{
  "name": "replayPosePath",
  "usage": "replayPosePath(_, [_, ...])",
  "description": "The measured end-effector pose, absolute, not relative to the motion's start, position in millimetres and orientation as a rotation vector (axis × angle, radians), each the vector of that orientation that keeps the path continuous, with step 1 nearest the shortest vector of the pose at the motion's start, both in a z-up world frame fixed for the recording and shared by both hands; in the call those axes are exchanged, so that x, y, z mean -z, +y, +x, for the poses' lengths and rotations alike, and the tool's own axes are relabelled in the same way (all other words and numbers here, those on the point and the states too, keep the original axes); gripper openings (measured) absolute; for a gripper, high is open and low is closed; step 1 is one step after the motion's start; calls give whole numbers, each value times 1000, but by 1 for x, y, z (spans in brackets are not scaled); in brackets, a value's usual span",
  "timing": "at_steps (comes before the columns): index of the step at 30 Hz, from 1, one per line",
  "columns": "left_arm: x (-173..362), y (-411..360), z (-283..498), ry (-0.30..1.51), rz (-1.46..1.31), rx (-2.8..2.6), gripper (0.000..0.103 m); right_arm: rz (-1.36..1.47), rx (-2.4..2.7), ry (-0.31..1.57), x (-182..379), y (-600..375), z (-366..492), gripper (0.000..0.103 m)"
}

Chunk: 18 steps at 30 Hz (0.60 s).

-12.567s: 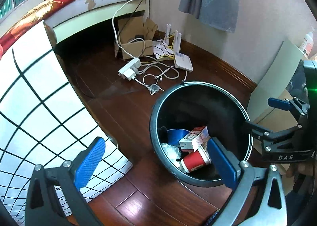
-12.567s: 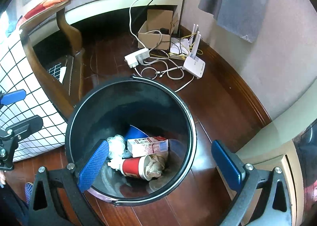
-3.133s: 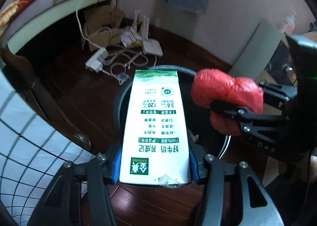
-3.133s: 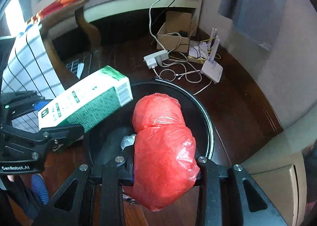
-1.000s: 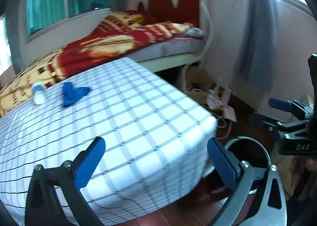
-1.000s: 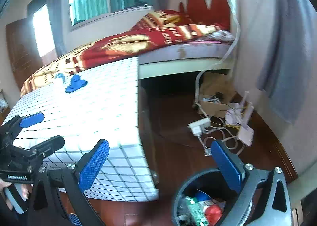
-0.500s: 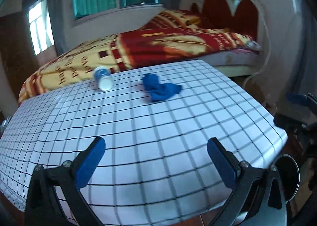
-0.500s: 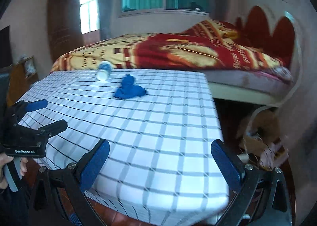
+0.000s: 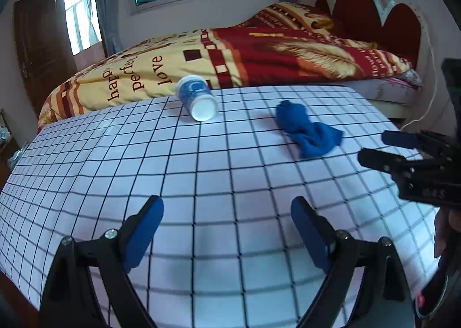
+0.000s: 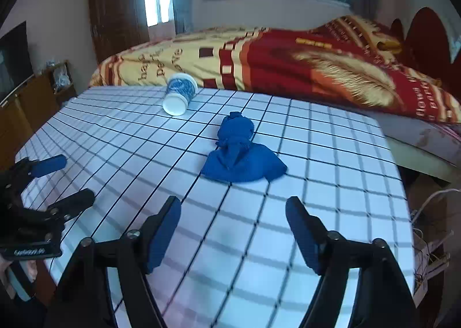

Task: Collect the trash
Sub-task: 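Move both tools back to the table toward the paper cup and blue cloth, then grasp the blue-white paper cup with the left tool while the right tool grasps the blue cloth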

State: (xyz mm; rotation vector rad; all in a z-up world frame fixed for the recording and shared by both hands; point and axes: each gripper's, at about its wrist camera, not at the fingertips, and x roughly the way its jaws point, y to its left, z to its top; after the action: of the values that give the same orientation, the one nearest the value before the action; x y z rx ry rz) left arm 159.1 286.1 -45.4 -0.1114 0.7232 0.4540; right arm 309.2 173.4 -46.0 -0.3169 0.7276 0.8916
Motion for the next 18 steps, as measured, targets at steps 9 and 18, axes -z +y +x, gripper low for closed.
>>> replayPosePath(9, [53, 337, 214, 718, -125, -493, 90, -401, -918, 805, 84, 246, 359, 60])
replayPosePath(18, [60, 388, 286, 742, -184, -489, 82, -385, -879, 837, 86, 302, 416, 40])
